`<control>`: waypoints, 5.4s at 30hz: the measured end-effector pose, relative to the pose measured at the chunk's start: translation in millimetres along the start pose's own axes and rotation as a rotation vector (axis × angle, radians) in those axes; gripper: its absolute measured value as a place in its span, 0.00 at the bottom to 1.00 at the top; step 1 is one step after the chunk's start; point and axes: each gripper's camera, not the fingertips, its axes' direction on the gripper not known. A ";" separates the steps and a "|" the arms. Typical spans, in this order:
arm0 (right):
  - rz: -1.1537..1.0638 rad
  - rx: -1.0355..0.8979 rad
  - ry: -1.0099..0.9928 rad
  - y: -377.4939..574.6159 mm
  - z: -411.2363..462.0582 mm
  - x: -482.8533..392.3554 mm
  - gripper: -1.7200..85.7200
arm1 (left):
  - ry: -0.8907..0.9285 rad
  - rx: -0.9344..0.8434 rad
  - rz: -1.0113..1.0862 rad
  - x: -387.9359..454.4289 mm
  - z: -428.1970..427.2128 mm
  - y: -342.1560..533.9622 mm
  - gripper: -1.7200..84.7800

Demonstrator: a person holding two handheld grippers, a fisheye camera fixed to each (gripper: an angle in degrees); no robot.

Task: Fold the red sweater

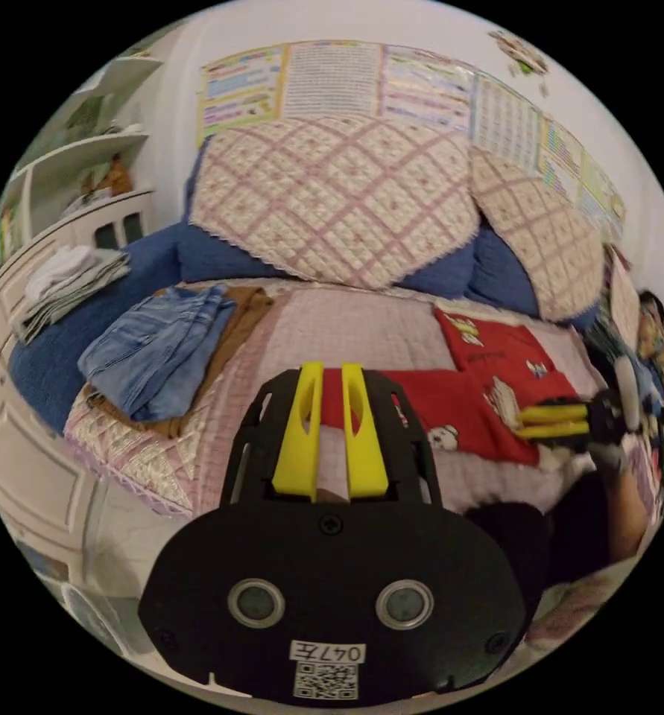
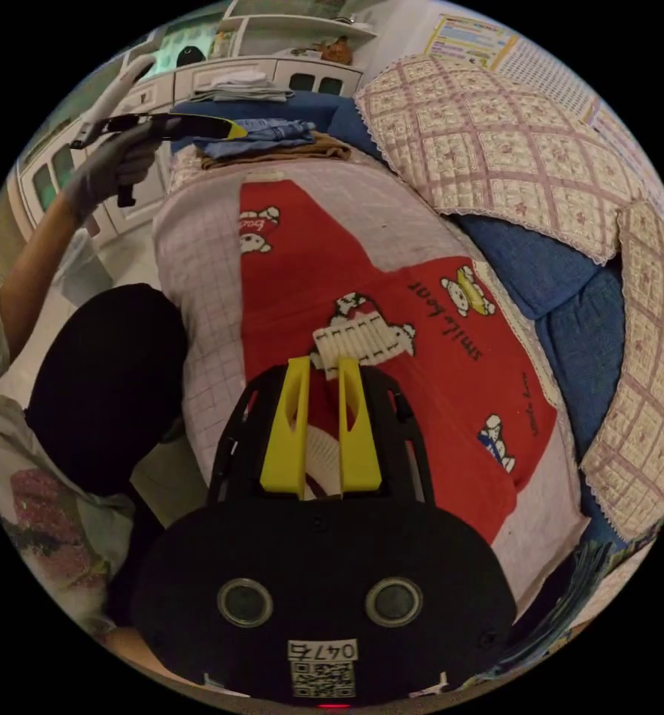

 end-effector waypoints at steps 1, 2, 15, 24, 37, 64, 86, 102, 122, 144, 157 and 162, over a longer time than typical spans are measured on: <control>0.013 0.002 0.044 2.4 -0.8 -0.3 0.03 | 0.010 -0.011 0.032 11.4 2.1 1.3 0.03; 0.027 0.016 0.050 6.5 -3.6 1.6 0.02 | 0.023 -0.027 0.092 34.7 6.3 4.2 0.02; 0.564 0.362 0.305 212.2 -150.7 136.1 0.01 | -0.010 -0.021 0.270 190.2 25.4 0.7 0.01; 1.043 0.108 0.505 399.7 -123.8 204.2 0.04 | -0.187 -0.010 0.368 257.2 33.0 -2.6 0.01; 1.224 0.328 0.404 466.2 -150.8 190.0 0.07 | -0.305 -0.018 0.465 311.3 36.9 -14.0 0.01; 1.241 0.289 0.291 531.5 -135.5 255.8 0.02 | -0.303 -0.045 0.470 333.7 45.8 -46.7 0.01; 0.742 0.853 0.319 324.1 -213.9 49.7 0.03 | -0.232 0.028 0.292 270.2 26.2 -39.0 0.01; 0.618 0.652 0.220 202.7 -148.3 30.3 0.04 | -0.253 0.078 0.262 221.8 9.2 -12.1 0.01; 0.684 0.430 0.311 44.4 -111.0 176.9 0.02 | 0.069 0.439 0.011 166.1 -32.5 -102.3 0.01; 0.478 0.029 0.137 -64.8 60.3 289.2 0.03 | 0.147 0.231 0.045 122.1 27.0 -96.3 0.01; 0.621 0.133 0.086 -43.9 41.8 316.1 0.01 | 0.136 0.218 0.028 118.6 23.4 -96.0 0.01; 0.676 0.237 -0.084 -15.6 25.4 323.0 0.01 | 0.122 0.220 0.022 119.3 21.1 -97.3 0.01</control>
